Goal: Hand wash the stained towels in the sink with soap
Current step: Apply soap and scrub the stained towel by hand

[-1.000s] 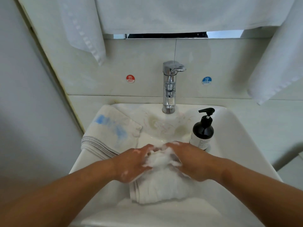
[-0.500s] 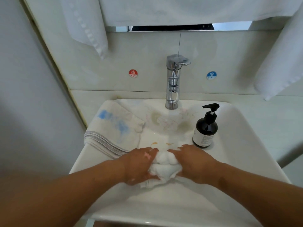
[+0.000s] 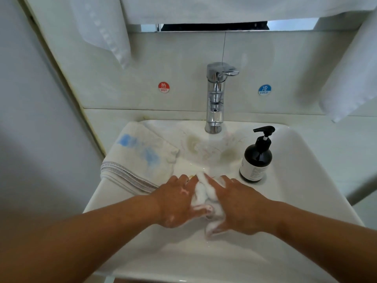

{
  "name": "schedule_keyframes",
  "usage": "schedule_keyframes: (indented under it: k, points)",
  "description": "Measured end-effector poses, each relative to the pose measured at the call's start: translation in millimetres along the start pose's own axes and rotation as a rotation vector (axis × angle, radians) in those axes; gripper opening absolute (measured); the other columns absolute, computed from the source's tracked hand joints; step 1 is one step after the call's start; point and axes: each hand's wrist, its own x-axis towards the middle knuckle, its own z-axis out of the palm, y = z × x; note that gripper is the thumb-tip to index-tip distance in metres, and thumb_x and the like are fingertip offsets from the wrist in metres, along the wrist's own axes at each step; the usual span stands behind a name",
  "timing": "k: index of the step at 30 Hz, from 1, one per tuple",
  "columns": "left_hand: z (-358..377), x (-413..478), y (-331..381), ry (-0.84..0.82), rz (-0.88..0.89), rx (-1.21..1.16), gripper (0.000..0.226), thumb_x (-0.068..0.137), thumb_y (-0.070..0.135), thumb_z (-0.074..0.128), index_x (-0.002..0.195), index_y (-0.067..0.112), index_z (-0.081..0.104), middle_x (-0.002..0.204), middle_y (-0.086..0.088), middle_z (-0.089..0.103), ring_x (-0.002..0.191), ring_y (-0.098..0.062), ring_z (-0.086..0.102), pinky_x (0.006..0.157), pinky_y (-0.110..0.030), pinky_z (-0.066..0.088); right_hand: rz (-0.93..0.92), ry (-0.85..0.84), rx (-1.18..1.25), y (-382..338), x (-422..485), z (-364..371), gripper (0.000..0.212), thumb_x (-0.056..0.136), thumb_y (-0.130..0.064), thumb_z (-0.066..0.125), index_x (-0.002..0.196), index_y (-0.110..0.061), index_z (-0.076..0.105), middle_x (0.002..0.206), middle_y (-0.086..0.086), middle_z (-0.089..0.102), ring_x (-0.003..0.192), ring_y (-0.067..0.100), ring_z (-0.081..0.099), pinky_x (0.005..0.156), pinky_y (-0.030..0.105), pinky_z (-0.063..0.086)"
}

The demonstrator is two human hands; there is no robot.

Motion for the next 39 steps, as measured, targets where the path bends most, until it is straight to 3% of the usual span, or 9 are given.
schedule_keyframes:
  k: [4,9,12,15,21,24,27,35,39]
  points:
    - [6.7,9.6,3.6,0.072,0.023,0.248,0.099,0.088,0.078,0.007,0.153,0.007,0.028,0.144,-0.013,0.040,0.123,-0.027,0.039,0.110,-0.038,0.031,0.018,0.067,-0.103,8.9,16.9,5.6,0.097,0.076,-0.073,0.070,0.150,-0.033,0.022,0.117,0.001,0.057,0.095,0.021,0.059,0.084,0.038,0.054]
    - [4.5,19.5,-6.3,0.165,0.005,0.188,0.054,0.102,0.052,0.046,0.141,0.015,0.042,0.129,-0.009,0.055,0.110,-0.029,0.060,0.081,-0.030,0.039,0.041,0.121,-0.037,16.4,21.3,-6.3,0.029,0.084,-0.052,0.070,0.089,-0.036,0.046,0.089,-0.005,0.064,0.081,0.020,0.063,0.072,0.033,0.051]
    - [-7.4,18.3,-13.6,0.038,0.055,0.187,0.046,0.102,0.048,0.047,0.140,0.022,0.053,0.134,-0.006,0.055,0.114,-0.029,0.058,0.085,-0.029,0.040,0.116,-0.004,0.274,18.1,16.5,-15.7,0.027,0.080,-0.032,0.081,0.088,-0.035,0.055,0.086,-0.007,0.065,0.068,0.012,0.062,0.057,0.025,0.052]
    - [-4.3,15.8,-19.8,0.174,0.039,-0.108,0.056,0.096,0.056,0.056,0.141,0.024,0.050,0.133,-0.004,0.060,0.119,-0.026,0.060,0.099,-0.033,0.046,0.084,0.064,0.050,14.1,5.2,-15.0,0.061,0.082,-0.051,0.076,0.128,-0.036,0.040,0.122,-0.006,0.054,0.099,0.020,0.063,0.082,0.034,0.056]
    - [16.4,-4.0,-2.5,0.020,-0.020,0.059,0.126,0.075,0.092,0.039,0.159,0.013,-0.011,0.161,-0.009,0.013,0.145,-0.029,0.022,0.122,-0.041,0.024,-0.027,0.003,-0.127,12.3,-13.4,8.8,0.126,0.076,-0.081,0.062,0.155,-0.032,-0.024,0.161,0.003,0.013,0.141,0.027,0.025,0.112,0.041,0.040]
    - [23.9,9.6,-3.3,0.109,-0.015,0.216,0.115,0.083,0.087,0.022,0.158,0.005,-0.003,0.152,-0.016,0.025,0.132,-0.032,0.034,0.114,-0.044,0.035,0.029,0.059,-0.225,12.1,5.9,12.7,0.117,0.082,-0.072,0.064,0.158,-0.023,-0.010,0.149,0.010,0.034,0.130,0.031,0.040,0.103,0.041,0.046]
    - [22.0,21.0,-3.4,0.167,-0.019,0.185,0.071,0.101,0.049,0.049,0.150,0.002,0.025,0.141,-0.014,0.038,0.121,-0.032,0.049,0.102,-0.038,0.043,0.038,0.135,-0.243,15.5,17.7,7.7,0.086,0.088,-0.064,0.064,0.150,-0.022,0.022,0.129,0.006,0.055,0.112,0.027,0.056,0.091,0.038,0.049]
    - [-10.0,14.4,-25.7,0.011,0.041,-0.192,0.067,0.080,0.077,0.058,0.121,0.025,0.066,0.116,0.005,0.070,0.104,-0.017,0.066,0.092,-0.028,0.048,0.020,-0.048,0.396,19.7,1.7,-14.4,0.028,0.079,-0.037,0.084,0.102,-0.037,0.068,0.088,-0.018,0.074,0.072,-0.003,0.066,0.060,0.013,0.048]
    - [-20.1,5.8,-15.4,0.111,0.044,-0.253,0.050,0.104,0.043,0.051,0.151,0.026,0.045,0.155,0.000,0.046,0.136,-0.016,0.048,0.106,-0.017,0.031,0.068,0.049,0.071,19.7,-9.0,-21.2,0.073,0.083,-0.073,0.062,0.147,-0.045,0.038,0.137,-0.009,0.050,0.126,0.014,0.051,0.106,0.031,0.044]
